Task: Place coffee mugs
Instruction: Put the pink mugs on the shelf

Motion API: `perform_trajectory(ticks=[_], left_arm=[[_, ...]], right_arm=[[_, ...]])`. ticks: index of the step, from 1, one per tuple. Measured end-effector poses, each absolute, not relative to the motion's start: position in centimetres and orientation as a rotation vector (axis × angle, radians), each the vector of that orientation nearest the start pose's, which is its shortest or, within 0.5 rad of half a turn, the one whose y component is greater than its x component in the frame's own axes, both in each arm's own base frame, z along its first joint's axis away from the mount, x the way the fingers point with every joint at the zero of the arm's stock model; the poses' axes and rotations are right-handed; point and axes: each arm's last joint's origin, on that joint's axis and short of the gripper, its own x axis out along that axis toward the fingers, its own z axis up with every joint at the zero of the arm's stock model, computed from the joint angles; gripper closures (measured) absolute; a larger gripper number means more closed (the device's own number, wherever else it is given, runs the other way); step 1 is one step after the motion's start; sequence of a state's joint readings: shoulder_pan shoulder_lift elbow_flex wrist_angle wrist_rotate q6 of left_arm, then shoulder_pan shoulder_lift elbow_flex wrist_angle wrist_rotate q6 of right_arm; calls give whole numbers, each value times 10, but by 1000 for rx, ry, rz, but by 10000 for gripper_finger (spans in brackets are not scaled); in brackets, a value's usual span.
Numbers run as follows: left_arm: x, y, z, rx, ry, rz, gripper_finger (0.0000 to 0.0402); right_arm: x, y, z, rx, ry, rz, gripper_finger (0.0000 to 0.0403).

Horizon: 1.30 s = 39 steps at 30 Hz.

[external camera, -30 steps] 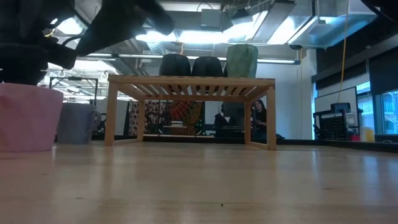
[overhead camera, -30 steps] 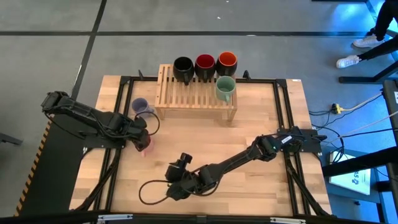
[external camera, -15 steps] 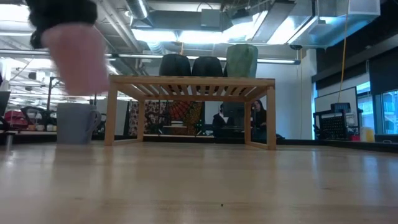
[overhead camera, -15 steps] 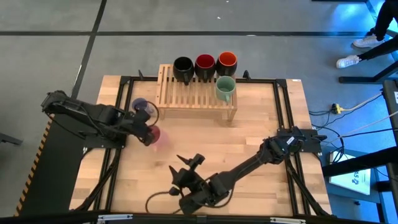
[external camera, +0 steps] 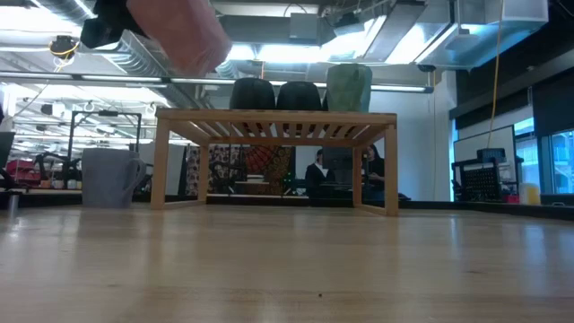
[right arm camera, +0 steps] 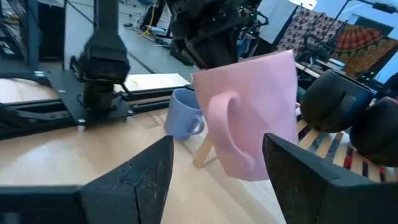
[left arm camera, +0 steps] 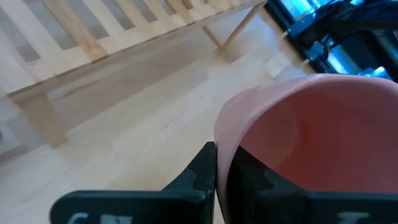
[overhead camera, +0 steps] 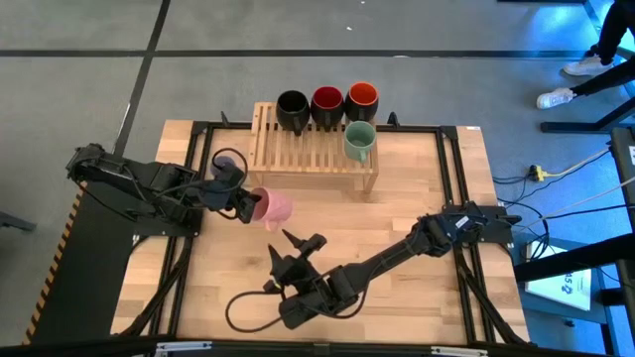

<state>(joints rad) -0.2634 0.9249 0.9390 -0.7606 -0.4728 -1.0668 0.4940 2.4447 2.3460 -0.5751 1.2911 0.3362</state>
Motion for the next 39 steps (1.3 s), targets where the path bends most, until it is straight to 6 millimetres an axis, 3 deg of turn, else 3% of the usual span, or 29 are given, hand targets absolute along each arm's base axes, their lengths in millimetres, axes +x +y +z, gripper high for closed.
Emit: perform_trajectory(ticks=[7, 11, 17, 24, 31, 39], left_arm=[[172, -33, 315, -770, 502, 533, 385], [172, -33, 315, -772, 499, 535, 384], [172, -32, 315, -768, 493, 547, 383], [172, -32, 315, -795, 480, 555, 381], [172, -32, 316, -778, 476, 560, 375], [169, -31, 318, -740, 466, 550, 323]], right_arm=[[491, 205, 259, -241, 320, -853, 170], [496, 193, 259, -245, 335, -862, 193], [501, 182, 259, -282, 359, -873, 260], [500, 182, 257, -373, 414, -844, 378], [501, 182, 257, -394, 422, -837, 380], [501, 183, 260, -337, 401, -818, 383]])
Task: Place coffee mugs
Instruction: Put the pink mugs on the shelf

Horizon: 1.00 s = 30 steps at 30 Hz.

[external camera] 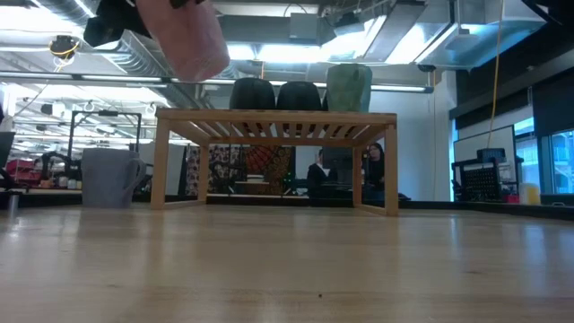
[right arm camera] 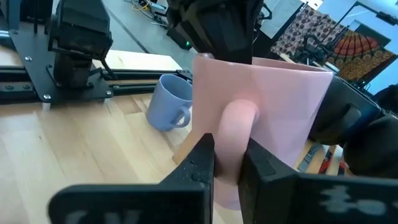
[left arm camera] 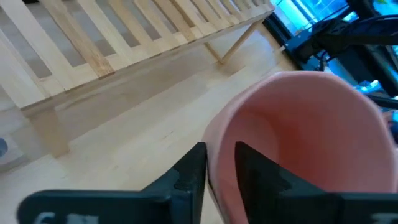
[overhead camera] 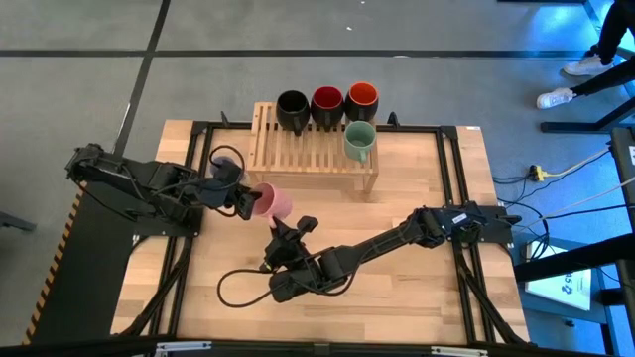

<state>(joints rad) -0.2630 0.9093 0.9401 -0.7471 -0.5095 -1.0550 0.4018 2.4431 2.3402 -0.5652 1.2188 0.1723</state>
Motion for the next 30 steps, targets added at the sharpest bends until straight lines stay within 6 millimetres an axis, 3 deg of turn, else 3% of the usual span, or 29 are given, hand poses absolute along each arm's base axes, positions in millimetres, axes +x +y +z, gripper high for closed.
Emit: perform_trajectory(ticks=[6, 21, 26, 30], left_arm=[[150, -26, 330, -706, 421, 507, 300], [79, -9, 357, -658, 252, 283, 298], [64, -5, 360, -616, 213, 239, 298], [58, -5, 361, -597, 217, 177, 298]], right_arm=[[497, 187, 273, -280, 356, -831, 383], [484, 181, 303, 13, 154, -951, 383], [482, 183, 308, 75, 116, -950, 383], [477, 181, 306, 80, 52, -1045, 383]])
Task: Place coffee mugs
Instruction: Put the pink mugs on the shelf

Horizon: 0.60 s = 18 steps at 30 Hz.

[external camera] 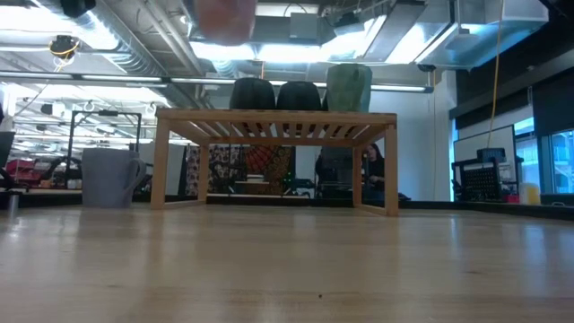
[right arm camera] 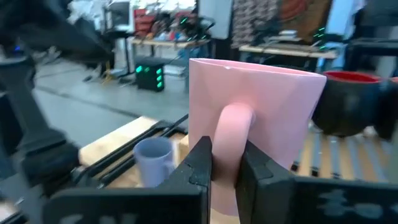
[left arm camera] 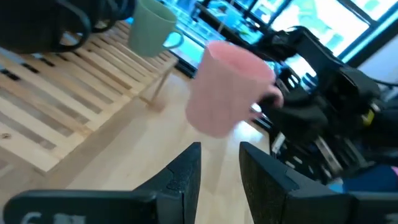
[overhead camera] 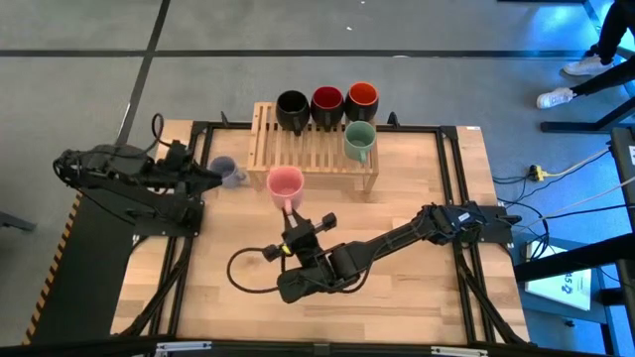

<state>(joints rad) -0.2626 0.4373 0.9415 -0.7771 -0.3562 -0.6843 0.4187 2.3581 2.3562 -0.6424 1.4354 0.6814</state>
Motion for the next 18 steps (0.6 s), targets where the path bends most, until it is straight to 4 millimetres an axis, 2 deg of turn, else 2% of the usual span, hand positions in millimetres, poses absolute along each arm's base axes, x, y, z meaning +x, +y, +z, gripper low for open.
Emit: perform_trajectory(ticks=[4, 7, 11, 18], left_arm=[[58, -7, 360, -577, 237, 124, 298], [58, -8, 360, -569, 249, 91, 298], [58, -8, 360, -568, 251, 88, 298], [58, -8, 360, -567, 250, 89, 298]], right_arm=[[469, 174, 298, 105, 13, -1102, 383], [454, 162, 287, 181, -39, -1141, 383], [438, 147, 281, 180, -46, -1177, 383], [444, 122, 277, 145, -15, -1235, 383]])
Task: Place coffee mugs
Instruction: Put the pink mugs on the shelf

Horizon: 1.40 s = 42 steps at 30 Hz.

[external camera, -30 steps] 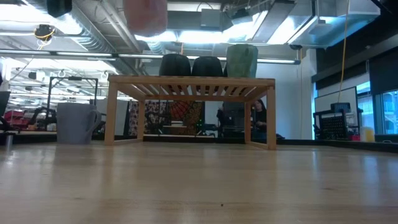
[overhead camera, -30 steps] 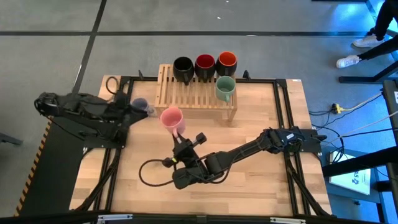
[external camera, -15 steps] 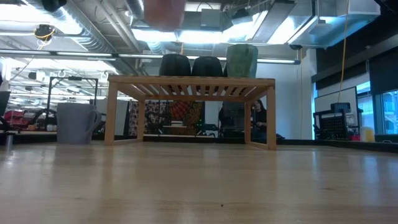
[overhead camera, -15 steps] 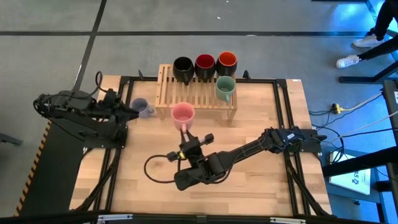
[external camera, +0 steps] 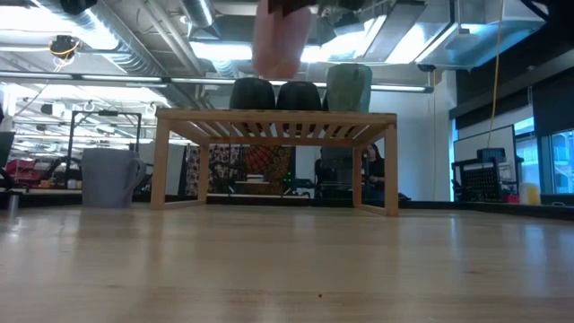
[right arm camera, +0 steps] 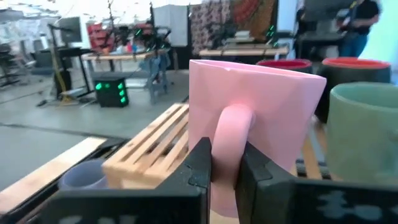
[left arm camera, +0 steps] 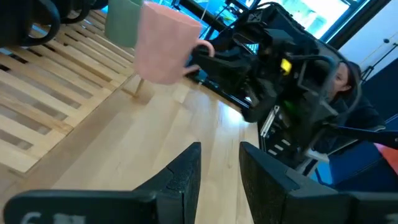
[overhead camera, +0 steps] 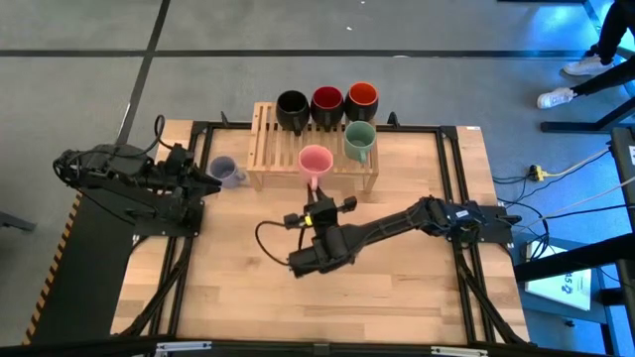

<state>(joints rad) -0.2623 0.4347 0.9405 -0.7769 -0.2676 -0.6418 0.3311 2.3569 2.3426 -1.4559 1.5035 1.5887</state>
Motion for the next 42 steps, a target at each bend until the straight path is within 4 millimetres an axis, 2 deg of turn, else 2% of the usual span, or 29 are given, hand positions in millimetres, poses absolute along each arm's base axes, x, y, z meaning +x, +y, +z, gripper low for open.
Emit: perform_trajectory(ticks=[7, 15, 24, 42], left_arm=[[58, -8, 360, -567, 250, 92, 298], [58, -8, 360, -550, 250, 90, 298], [58, -8, 360, -542, 250, 89, 298], [58, -8, 360, -541, 250, 90, 298]], right_arm=[[452, 93, 263, 118, 14, -1302, 383], [459, 70, 242, 134, 40, -1353, 383], [459, 55, 234, 101, 70, -1385, 383], [460, 30, 230, 122, 170, -1433, 381]])
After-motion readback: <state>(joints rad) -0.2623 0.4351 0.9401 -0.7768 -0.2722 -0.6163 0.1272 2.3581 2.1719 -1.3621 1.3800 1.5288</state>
